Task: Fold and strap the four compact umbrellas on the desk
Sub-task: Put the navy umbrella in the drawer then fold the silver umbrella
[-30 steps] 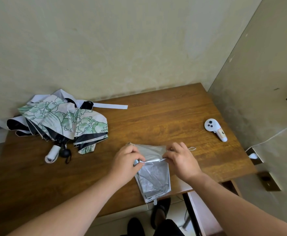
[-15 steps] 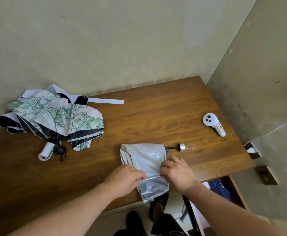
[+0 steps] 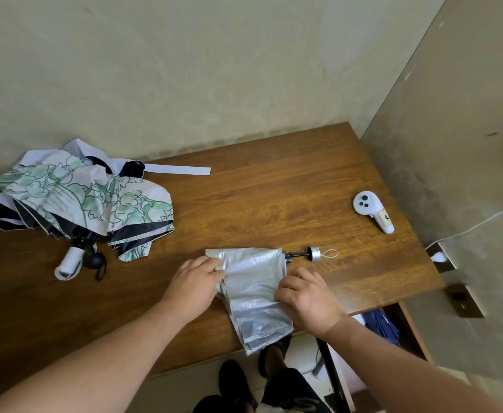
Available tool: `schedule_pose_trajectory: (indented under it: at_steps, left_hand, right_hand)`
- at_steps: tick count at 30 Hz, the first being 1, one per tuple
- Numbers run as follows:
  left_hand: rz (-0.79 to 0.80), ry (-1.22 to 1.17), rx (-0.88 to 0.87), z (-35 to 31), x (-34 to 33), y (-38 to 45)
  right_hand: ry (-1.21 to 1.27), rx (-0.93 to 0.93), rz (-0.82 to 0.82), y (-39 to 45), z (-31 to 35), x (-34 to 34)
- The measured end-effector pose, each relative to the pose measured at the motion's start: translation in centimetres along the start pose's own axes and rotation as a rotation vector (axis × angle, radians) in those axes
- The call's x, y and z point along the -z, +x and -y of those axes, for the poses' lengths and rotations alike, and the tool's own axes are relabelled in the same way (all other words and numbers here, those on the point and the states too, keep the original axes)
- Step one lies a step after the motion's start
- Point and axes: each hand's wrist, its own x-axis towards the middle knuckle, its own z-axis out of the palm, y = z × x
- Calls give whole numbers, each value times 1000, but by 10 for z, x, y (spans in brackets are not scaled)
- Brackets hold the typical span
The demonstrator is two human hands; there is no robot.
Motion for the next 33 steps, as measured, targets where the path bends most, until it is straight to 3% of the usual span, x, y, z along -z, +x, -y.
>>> schedule_pose_trajectory:
  at_steps: [2, 5, 8, 10, 12, 16, 22, 25, 28, 33]
  left_hand:
    - [36, 43, 67, -4, 5, 0]
    - [-110, 39, 178, -19, 18, 6]
    - [-208, -111, 49, -35, 18, 17]
    - [-113, -171, -119, -48, 12, 24]
    - [53, -163, -177, -64, 2, 25]
    - [231, -121, -124, -72, -27, 16]
    - [304, -124, -134, -72, -51, -4]
    - [333, -140, -192, -74, -51, -11]
    - [395, -163, -208, -72, -45, -18]
    - [503, -159, -243, -73, -41, -35]
  right_hand:
    - [4, 44, -7, 0, 1, 0]
    - [-4, 80, 0, -1, 3, -2]
    - [-25, 109, 25, -5, 5, -3]
    - [-41, 105, 44, -8, 4, -7]
    - [-50, 81, 84, -10, 1, -12]
    - [-43, 48, 166, -8, -1, -12]
    - [186, -174, 27, 55, 7, 7]
    - [201, -326, 224, 87, 5, 7]
    - [91, -344, 470, 102, -3, -5]
    - [44, -329, 528, 95, -9, -21]
